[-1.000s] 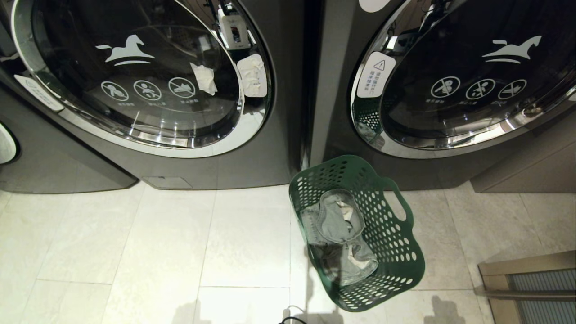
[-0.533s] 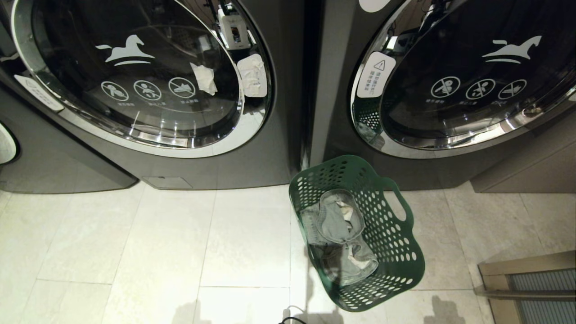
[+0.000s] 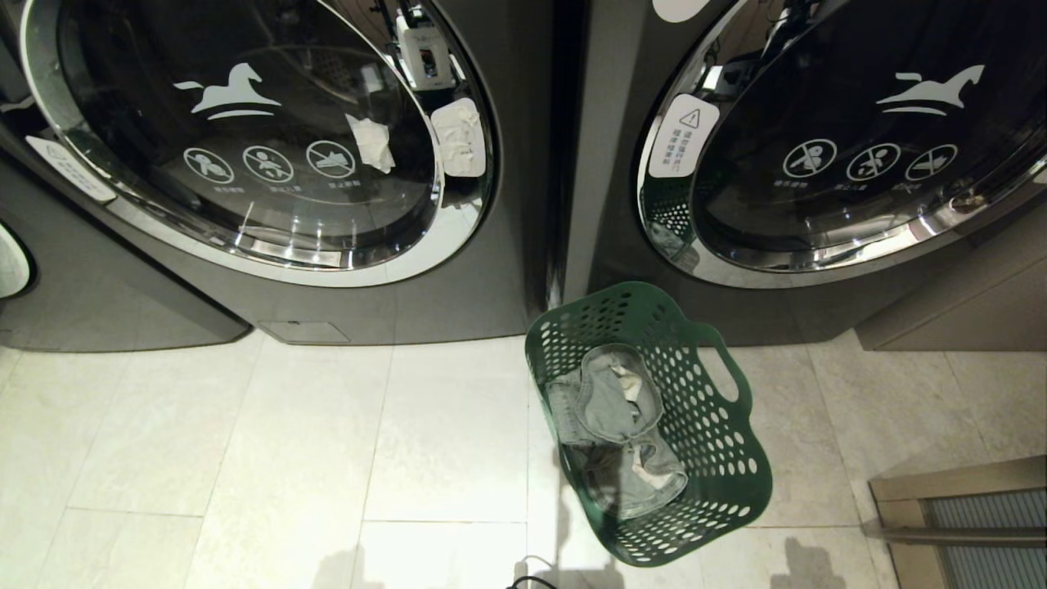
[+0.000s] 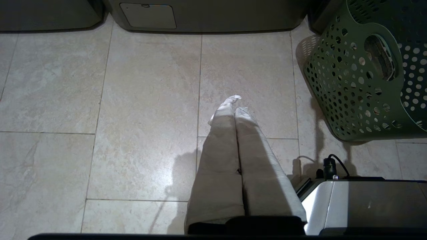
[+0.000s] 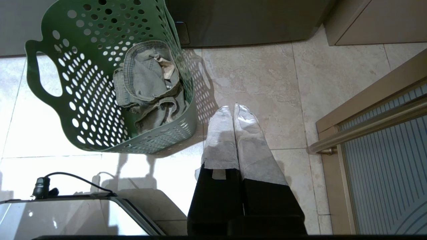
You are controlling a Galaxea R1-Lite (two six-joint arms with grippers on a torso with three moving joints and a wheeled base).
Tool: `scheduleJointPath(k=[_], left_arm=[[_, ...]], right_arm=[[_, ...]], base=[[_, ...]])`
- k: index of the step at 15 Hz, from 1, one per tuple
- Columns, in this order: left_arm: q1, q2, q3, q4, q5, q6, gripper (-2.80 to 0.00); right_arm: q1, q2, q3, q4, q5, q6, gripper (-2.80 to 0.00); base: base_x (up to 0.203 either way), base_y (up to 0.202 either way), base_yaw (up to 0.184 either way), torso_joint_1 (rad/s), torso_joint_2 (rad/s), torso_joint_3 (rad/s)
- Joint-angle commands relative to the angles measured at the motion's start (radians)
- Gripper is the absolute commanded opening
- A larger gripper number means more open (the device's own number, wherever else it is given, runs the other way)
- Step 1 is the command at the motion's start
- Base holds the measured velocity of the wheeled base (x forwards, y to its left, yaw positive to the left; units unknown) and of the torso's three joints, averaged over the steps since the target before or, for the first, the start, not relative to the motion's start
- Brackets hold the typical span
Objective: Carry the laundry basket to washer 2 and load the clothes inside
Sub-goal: Open the lid of the washing machine
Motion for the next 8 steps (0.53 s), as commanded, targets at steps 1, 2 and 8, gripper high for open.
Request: scheduleJointPath(k=[1, 2, 8], left_arm=[[-0.001, 0.000, 0.000, 0.001, 0.000, 0.000, -2.80], [0.000, 0.000, 0.000, 0.001, 0.000, 0.000, -2.80], [-0.001, 0.000, 0.000, 0.001, 0.000, -0.002, -2.80]], right_arm=[[0.000, 0.002, 0.000, 0.000, 0.000, 0.000, -2.80], [0.000, 0.002, 0.000, 0.000, 0.000, 0.000, -2.80], [0.000, 0.002, 0.000, 0.000, 0.000, 0.000, -2.80]], base=[[0.000, 0.000, 0.000, 0.000, 0.00, 0.000], [0.000, 0.000, 0.000, 0.000, 0.00, 0.000], [0.000, 0.000, 0.000, 0.000, 0.00, 0.000]])
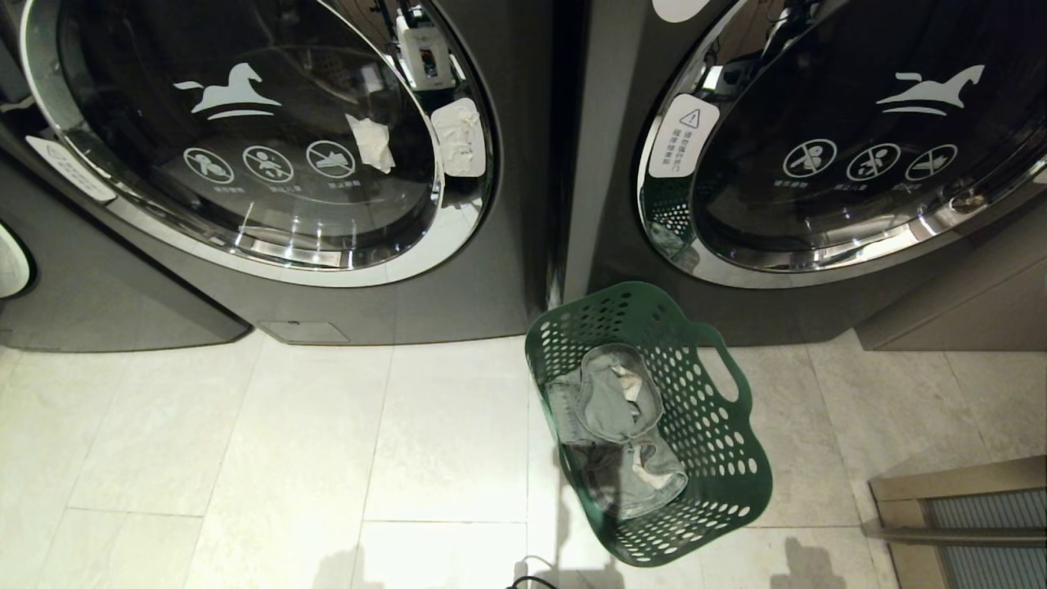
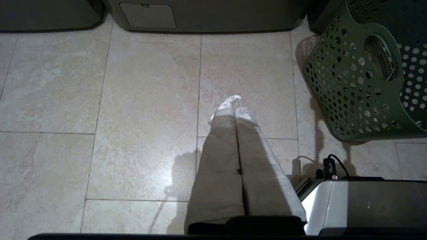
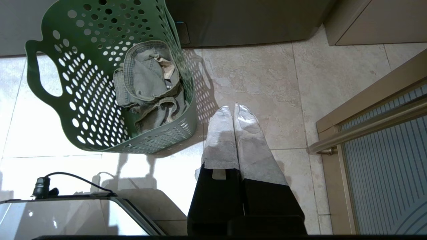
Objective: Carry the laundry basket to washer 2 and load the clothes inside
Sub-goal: Open the lid of the washing machine
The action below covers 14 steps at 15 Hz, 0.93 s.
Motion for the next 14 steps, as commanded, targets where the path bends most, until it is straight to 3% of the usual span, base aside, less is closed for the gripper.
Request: scheduleJointPath(k=[1, 14], left_arm=[[0.001, 0.000, 0.000, 0.000, 0.000, 0.000, -2.80], [-0.001, 0.000, 0.000, 0.000, 0.000, 0.000, -2.80]], right_arm=[[-0.001, 0.002, 0.000, 0.000, 0.001, 0.000, -2.80], [-0.001, 0.002, 0.000, 0.000, 0.000, 0.000, -2.80]], base=[[0.000, 0.000, 0.000, 0.000, 0.00, 0.000], [0.000, 0.000, 0.000, 0.000, 0.00, 0.000]])
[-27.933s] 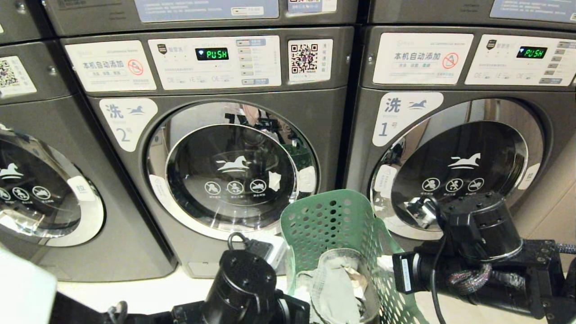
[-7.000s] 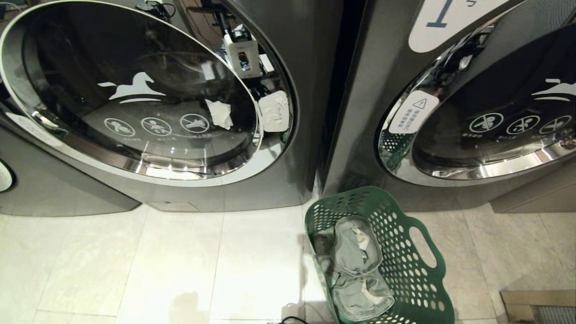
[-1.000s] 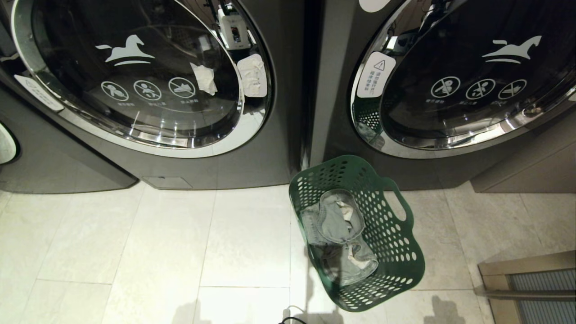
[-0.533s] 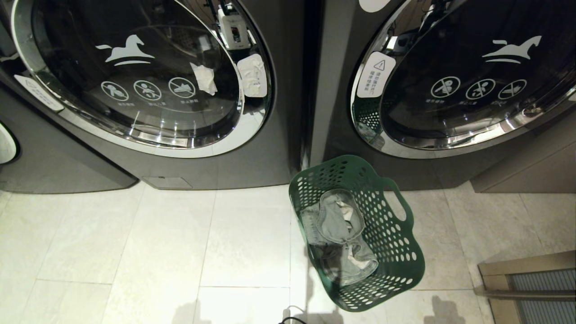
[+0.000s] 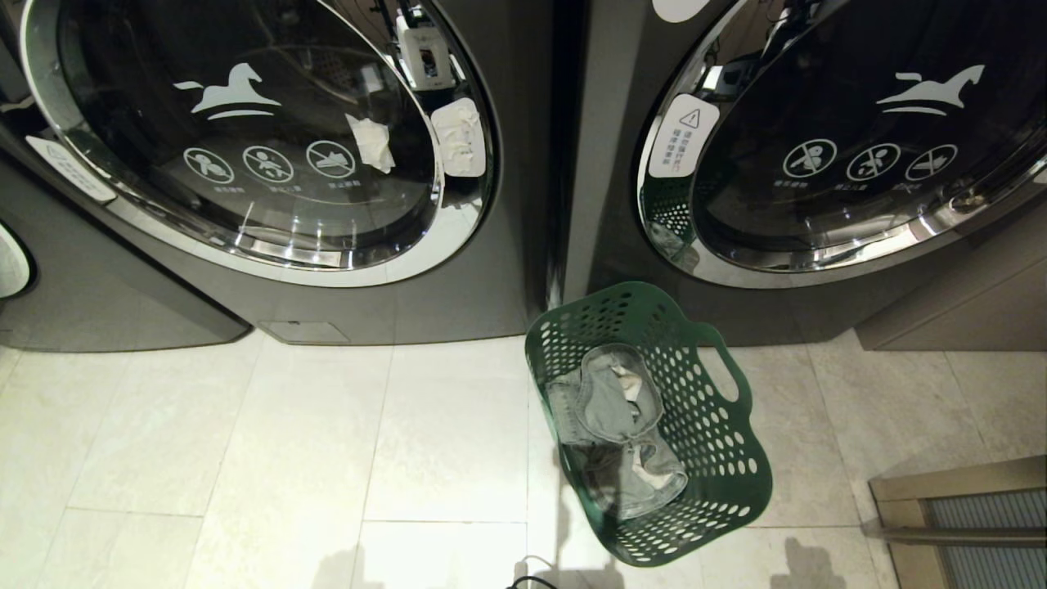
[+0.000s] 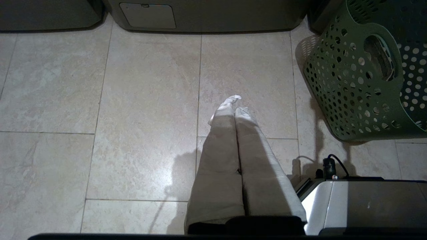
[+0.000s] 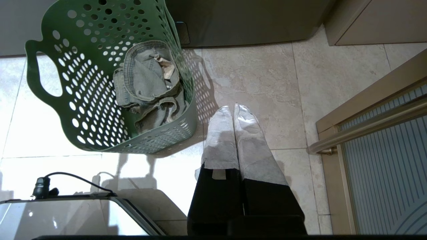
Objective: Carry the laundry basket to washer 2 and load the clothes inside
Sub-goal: Open the lid of the washing machine
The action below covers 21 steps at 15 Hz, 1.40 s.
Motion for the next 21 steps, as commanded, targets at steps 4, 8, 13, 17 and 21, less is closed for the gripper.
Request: scheduleJointPath(k=[4, 8, 13, 17, 21], left_arm=[[-0.001, 0.000, 0.000, 0.000, 0.000, 0.000, -2.80], [0.001, 0.000, 0.000, 0.000, 0.000, 0.000, -2.80], [-0.001, 0.000, 0.000, 0.000, 0.000, 0.000, -2.80], [-0.001, 0.000, 0.000, 0.000, 0.000, 0.000, -2.80], [0.001, 0.000, 0.000, 0.000, 0.000, 0.000, -2.80]], right_arm=[[0.000, 0.002, 0.000, 0.000, 0.000, 0.000, -2.80], [0.000, 0.002, 0.000, 0.000, 0.000, 0.000, -2.80], [0.000, 0.002, 0.000, 0.000, 0.000, 0.000, -2.80], [0.000, 0.002, 0.000, 0.000, 0.000, 0.000, -2.80], [0.000, 0.002, 0.000, 0.000, 0.000, 0.000, -2.80]], base=[[0.000, 0.000, 0.000, 0.000, 0.00, 0.000], [0.000, 0.000, 0.000, 0.000, 0.00, 0.000], [0.000, 0.000, 0.000, 0.000, 0.00, 0.000], [0.000, 0.000, 0.000, 0.000, 0.00, 0.000], [0.000, 0.000, 0.000, 0.000, 0.00, 0.000]])
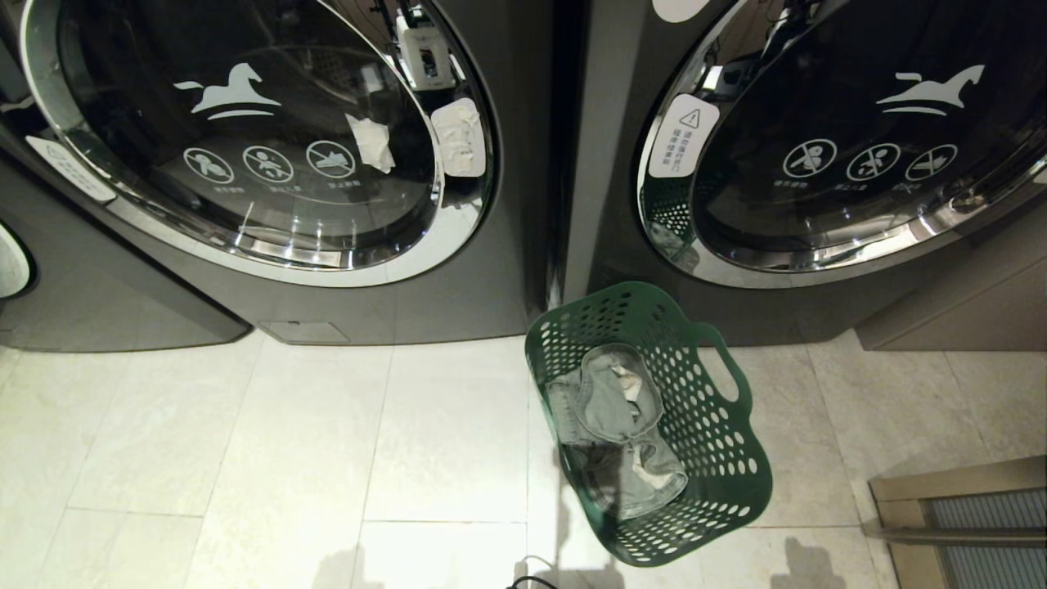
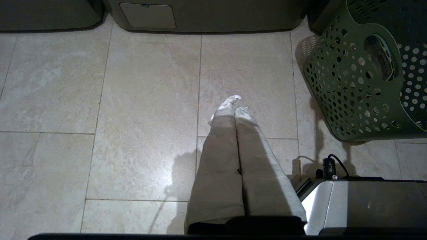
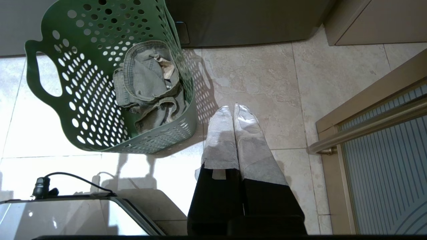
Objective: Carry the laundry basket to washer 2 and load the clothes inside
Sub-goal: Open the lid of the washing machine
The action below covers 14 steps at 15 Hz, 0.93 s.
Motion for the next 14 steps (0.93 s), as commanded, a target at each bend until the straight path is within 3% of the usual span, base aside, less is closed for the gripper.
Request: scheduleJointPath(k=[1, 14], left_arm=[[0.000, 0.000, 0.000, 0.001, 0.000, 0.000, -2.80], [0.000, 0.000, 0.000, 0.001, 0.000, 0.000, -2.80]], right_arm=[[0.000, 0.002, 0.000, 0.000, 0.000, 0.000, -2.80], [0.000, 0.002, 0.000, 0.000, 0.000, 0.000, -2.80]], base=[[0.000, 0.000, 0.000, 0.000, 0.00, 0.000], [0.000, 0.000, 0.000, 0.000, 0.00, 0.000]])
